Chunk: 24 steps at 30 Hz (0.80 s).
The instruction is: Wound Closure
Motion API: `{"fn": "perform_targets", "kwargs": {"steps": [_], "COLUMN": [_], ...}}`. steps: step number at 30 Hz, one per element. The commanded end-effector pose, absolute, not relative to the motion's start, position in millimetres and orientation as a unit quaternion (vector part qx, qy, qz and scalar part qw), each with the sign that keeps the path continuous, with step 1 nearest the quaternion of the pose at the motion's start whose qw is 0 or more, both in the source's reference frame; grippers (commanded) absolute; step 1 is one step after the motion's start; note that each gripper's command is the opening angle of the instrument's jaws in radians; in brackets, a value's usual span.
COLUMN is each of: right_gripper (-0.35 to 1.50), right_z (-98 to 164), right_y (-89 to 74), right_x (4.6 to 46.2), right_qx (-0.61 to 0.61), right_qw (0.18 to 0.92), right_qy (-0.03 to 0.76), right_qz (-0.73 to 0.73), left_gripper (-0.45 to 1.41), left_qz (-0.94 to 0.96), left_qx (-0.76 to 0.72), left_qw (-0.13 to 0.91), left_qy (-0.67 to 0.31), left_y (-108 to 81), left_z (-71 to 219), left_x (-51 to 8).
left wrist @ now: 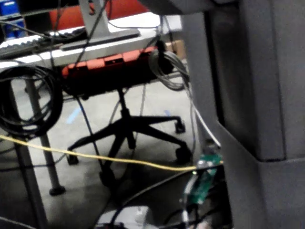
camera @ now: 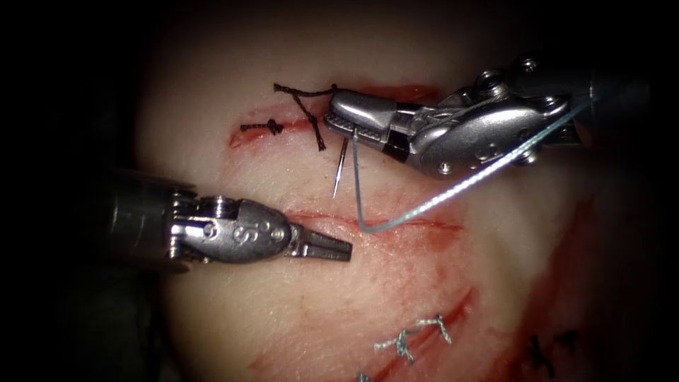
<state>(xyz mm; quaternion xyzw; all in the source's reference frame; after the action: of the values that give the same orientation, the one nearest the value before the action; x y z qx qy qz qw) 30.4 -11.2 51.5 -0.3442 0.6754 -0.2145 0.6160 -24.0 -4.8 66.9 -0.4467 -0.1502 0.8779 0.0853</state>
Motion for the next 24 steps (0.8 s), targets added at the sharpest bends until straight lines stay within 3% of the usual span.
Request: {"fn": "perform_targets", "kwargs": {"steps": [1,24], "right_gripper": [-0.35,-0.35], "right_z": [51.7,52.8], "right_y": [-10.9,-12.5], "right_x": [31.3,32.5], "right_qx": [-0.344,-0.348], "right_qw": [0.616,0.61], "right_qy": [0.674,0.652], "right_qz": [-0.217,-0.285], "left_gripper": [-0.38,-0.25], "left_qz": [0.881,0.893], "left_qx": [-0.442,-0.398], "left_qw": [0.084,0.095], "left_qy": [-0.149,-0.185], "left_y": [-5.3,-7.7], "left_z": [67.7,71.0], "left_x": [-24.5,-23.6]}}
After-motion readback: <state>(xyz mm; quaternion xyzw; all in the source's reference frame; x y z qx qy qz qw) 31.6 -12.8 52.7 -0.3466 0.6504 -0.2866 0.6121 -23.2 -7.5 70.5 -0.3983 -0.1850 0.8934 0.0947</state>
